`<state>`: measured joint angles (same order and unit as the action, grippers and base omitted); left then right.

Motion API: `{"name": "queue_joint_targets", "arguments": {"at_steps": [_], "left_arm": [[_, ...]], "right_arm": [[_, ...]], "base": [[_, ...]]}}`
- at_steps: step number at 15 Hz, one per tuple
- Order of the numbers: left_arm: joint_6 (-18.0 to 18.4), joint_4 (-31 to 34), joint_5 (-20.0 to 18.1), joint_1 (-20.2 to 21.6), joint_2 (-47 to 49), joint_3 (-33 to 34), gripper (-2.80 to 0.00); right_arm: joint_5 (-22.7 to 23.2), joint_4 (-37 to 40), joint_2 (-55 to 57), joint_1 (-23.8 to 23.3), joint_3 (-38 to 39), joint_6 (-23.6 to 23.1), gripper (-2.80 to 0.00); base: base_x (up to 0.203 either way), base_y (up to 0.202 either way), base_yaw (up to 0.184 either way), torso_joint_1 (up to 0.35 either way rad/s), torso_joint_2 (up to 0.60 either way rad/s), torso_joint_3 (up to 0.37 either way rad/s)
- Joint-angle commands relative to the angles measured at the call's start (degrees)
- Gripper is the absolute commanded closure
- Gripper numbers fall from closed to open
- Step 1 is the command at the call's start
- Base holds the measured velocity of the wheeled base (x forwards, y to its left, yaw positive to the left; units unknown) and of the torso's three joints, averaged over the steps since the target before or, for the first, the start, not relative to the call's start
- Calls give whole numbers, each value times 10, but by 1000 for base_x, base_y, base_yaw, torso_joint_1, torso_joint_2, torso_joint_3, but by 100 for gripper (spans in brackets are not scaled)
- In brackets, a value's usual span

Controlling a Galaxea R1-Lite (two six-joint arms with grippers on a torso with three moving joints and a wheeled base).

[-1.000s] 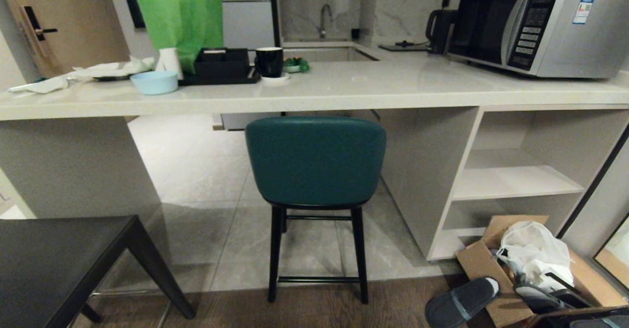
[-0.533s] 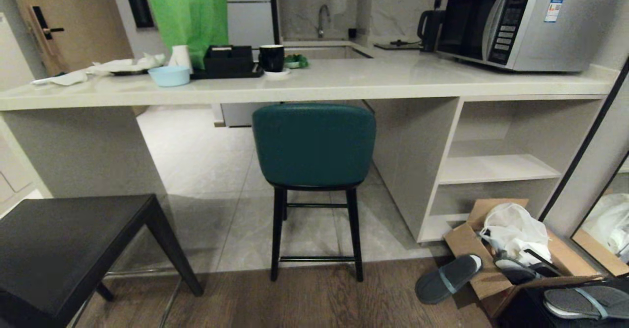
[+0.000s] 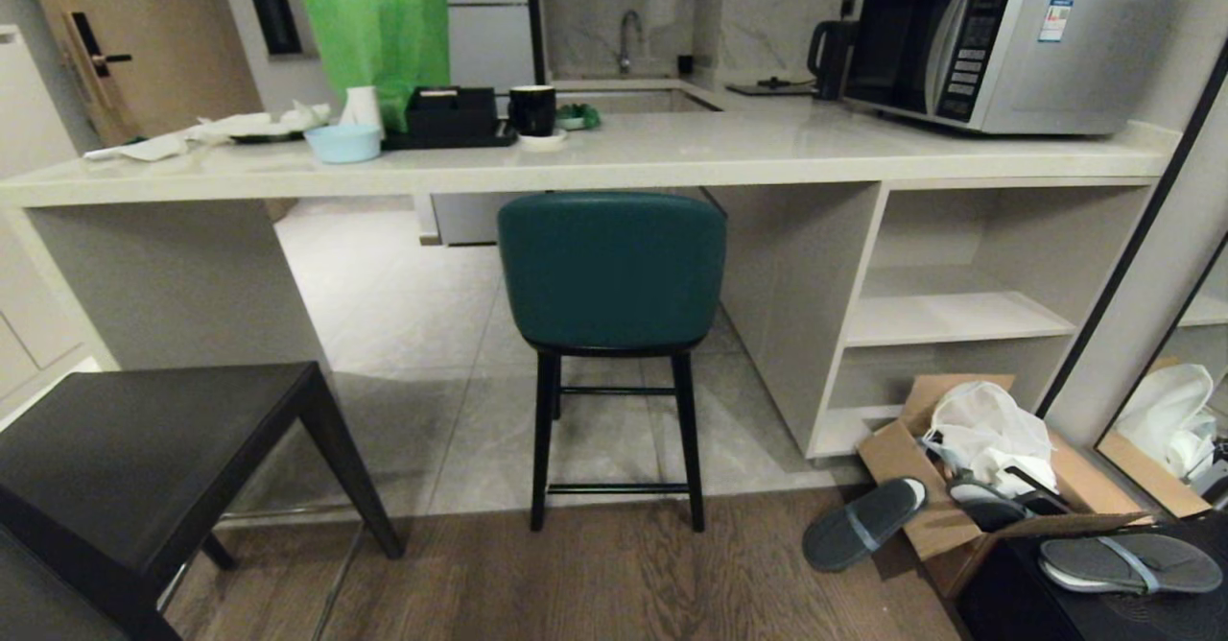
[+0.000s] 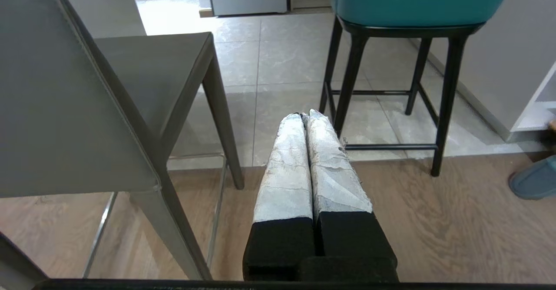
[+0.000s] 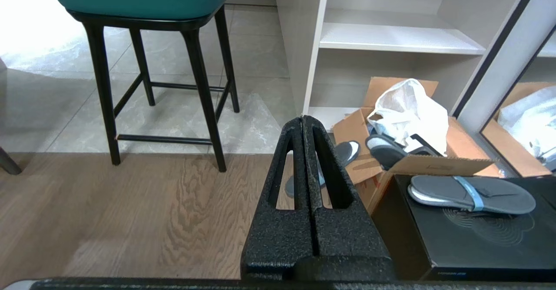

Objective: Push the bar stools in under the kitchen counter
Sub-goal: Push the gray chair back under the dining table

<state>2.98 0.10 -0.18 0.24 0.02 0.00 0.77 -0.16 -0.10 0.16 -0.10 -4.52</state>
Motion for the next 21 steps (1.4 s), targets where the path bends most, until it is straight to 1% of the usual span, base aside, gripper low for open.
{"name": "queue_joint_targets", "arguments": {"at_steps": [1,4,18,21], "left_arm": [[-3,0,0,0,0,3,0],[-7,-1,0,0,0,3,0],[-7,0,0,0,0,3,0],[-7,-1,0,1,0,3,0]], "right_arm": [[0,0,1,0,0,0,0],[0,0,1,0,0,0,0],[0,0,1,0,0,0,0],[0,0,1,0,0,0,0]], "base": [[0,0,0,0,0,0],[5,60,-6,4,3,2],[0,192,-1,3,2,3],[0,30,-3,2,1,1]]}}
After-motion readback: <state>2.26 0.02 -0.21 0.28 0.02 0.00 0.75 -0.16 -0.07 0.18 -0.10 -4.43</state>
